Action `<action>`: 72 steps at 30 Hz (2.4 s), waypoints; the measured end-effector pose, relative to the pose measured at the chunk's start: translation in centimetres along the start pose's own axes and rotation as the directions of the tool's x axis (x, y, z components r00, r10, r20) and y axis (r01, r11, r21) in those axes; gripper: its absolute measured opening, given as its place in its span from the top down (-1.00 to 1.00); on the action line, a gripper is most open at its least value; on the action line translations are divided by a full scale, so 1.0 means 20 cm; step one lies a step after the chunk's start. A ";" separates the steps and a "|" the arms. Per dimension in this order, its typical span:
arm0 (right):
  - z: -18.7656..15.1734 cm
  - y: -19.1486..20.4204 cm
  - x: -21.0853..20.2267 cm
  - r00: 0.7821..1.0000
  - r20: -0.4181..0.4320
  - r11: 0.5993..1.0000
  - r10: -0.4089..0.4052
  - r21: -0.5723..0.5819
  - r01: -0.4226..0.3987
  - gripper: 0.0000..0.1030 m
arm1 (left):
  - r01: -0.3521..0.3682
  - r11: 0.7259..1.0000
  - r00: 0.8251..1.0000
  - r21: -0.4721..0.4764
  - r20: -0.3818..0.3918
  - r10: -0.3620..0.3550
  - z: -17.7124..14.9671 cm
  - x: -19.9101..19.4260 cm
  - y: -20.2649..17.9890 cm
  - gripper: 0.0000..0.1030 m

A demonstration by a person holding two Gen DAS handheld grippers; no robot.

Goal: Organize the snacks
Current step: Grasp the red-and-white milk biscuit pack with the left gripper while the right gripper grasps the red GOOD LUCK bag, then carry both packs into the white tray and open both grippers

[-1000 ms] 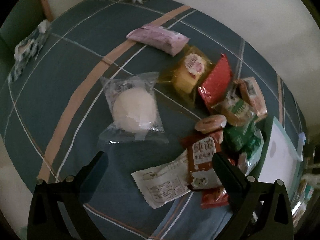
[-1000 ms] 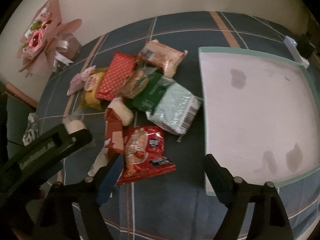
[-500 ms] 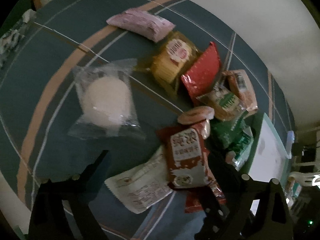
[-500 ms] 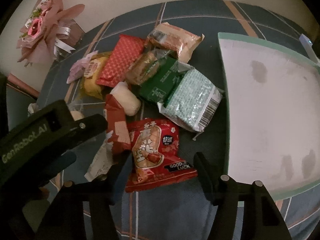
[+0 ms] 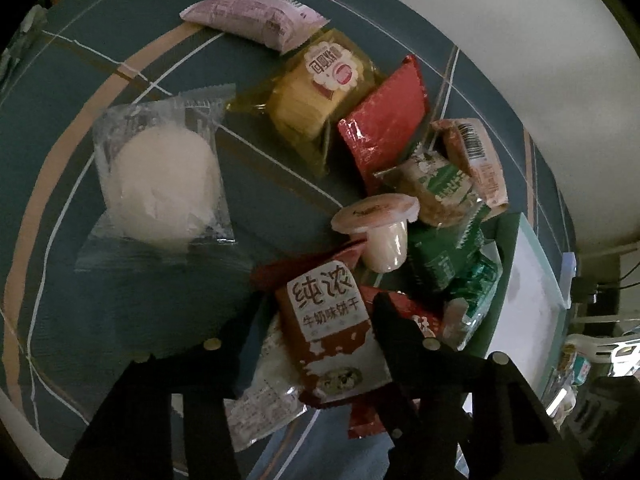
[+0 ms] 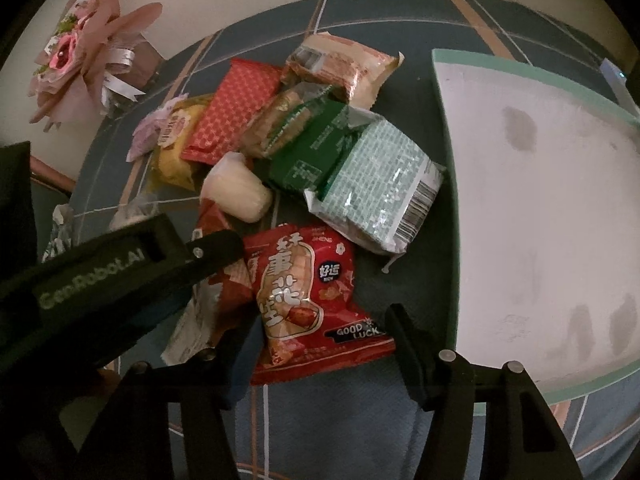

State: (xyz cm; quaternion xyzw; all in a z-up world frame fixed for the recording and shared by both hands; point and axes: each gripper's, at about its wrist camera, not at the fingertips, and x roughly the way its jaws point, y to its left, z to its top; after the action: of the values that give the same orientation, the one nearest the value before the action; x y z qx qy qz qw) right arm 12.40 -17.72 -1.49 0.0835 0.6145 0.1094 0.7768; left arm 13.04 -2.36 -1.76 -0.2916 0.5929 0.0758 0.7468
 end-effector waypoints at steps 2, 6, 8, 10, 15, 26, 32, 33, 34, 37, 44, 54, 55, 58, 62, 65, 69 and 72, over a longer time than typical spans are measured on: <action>0.00 -0.01 0.00 1.000 -0.001 1.000 0.007 0.004 -0.007 -0.22 | -0.004 1.000 1.000 0.003 0.001 0.004 0.00 0.00 0.00 -0.06; -0.01 -0.02 0.01 1.000 -0.009 1.000 0.013 0.008 -0.013 -0.22 | -0.019 1.000 1.000 0.013 0.006 0.019 0.03 0.03 -0.02 -0.03; -0.01 -0.03 0.01 1.000 -0.010 1.000 0.017 0.011 -0.017 -0.22 | -0.021 1.000 1.000 0.012 0.005 0.021 0.03 0.03 -0.03 -0.02; -0.01 -0.02 0.01 1.000 -0.008 1.000 0.015 0.008 -0.015 -0.20 | -0.019 1.000 1.000 0.011 0.006 0.019 0.04 0.03 -0.03 0.02; 0.00 -0.01 -0.01 1.000 0.001 1.000 0.016 0.002 -0.016 -0.17 | -0.014 1.000 1.000 0.019 0.015 0.013 0.04 0.01 -0.03 0.19; 0.01 0.02 -0.08 0.998 0.026 0.998 0.058 0.002 -0.058 -0.10 | 0.009 0.999 0.998 0.031 0.067 -0.011 0.06 -0.10 -0.05 0.21; 0.02 0.03 -0.14 0.996 0.047 0.997 0.079 -0.005 -0.079 -0.09 | 0.034 0.999 0.992 0.025 0.117 -0.036 0.08 -0.19 -0.04 0.21; 0.02 0.04 -0.16 0.995 0.055 0.997 0.082 -0.009 -0.082 -0.09 | 0.036 0.999 0.991 0.025 0.128 -0.039 0.08 -0.21 -0.04 0.21; 0.02 0.04 -0.18 0.995 0.061 0.996 0.085 -0.012 -0.084 -0.09 | 0.039 0.999 0.989 0.026 0.139 -0.042 0.08 -0.23 -0.04 0.21; 0.03 0.05 -0.22 0.992 0.081 0.996 0.092 -0.018 -0.091 -0.09 | 0.053 0.998 0.983 0.027 0.174 -0.057 0.08 -0.30 -0.04 0.21; 0.02 0.05 -0.29 0.988 0.107 0.994 0.109 -0.021 -0.108 -0.09 | 0.068 0.998 0.973 0.019 0.222 -0.070 0.07 -0.39 -0.02 0.21; 0.01 0.06 -0.36 0.984 0.139 0.993 0.113 -0.030 -0.110 -0.09 | 0.058 0.998 0.966 0.010 0.253 -0.058 0.07 -0.44 -0.01 0.21; 0.01 0.05 -0.36 0.984 0.138 0.994 0.113 -0.028 -0.110 -0.09 | 0.057 0.998 0.966 0.009 0.253 -0.057 0.07 -0.44 -0.01 0.21; 0.02 0.02 -0.37 0.985 0.145 0.995 0.098 -0.010 -0.098 -0.09 | 0.052 0.999 0.967 0.012 0.248 -0.053 0.07 -0.43 -0.02 0.21; 0.03 -0.07 -0.39 0.984 0.158 0.995 0.087 0.040 -0.094 -0.09 | 0.046 0.998 0.970 0.029 0.239 -0.052 0.05 -0.42 -0.06 0.21; 0.04 -0.18 -0.42 0.982 0.177 0.994 0.058 0.083 -0.073 -0.09 | 0.042 0.997 0.972 0.061 0.229 -0.055 0.02 -0.40 -0.12 0.21; 0.04 -0.37 -0.46 0.980 0.199 0.983 0.011 0.178 -0.048 -0.09 | 0.044 0.992 0.976 0.117 0.207 -0.068 -0.03 -0.37 -0.24 0.21; 0.05 -0.50 -0.49 0.978 0.210 0.969 -0.015 0.244 -0.037 -0.09 | 0.050 0.984 0.979 0.171 0.186 -0.082 -0.08 -0.34 -0.35 0.21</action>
State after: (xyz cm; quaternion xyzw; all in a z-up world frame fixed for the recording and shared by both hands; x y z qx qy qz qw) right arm 11.84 -30.06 5.19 0.1938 0.5375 0.0271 0.8203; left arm 13.05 -7.32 6.71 -0.2394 0.5120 0.0292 0.8244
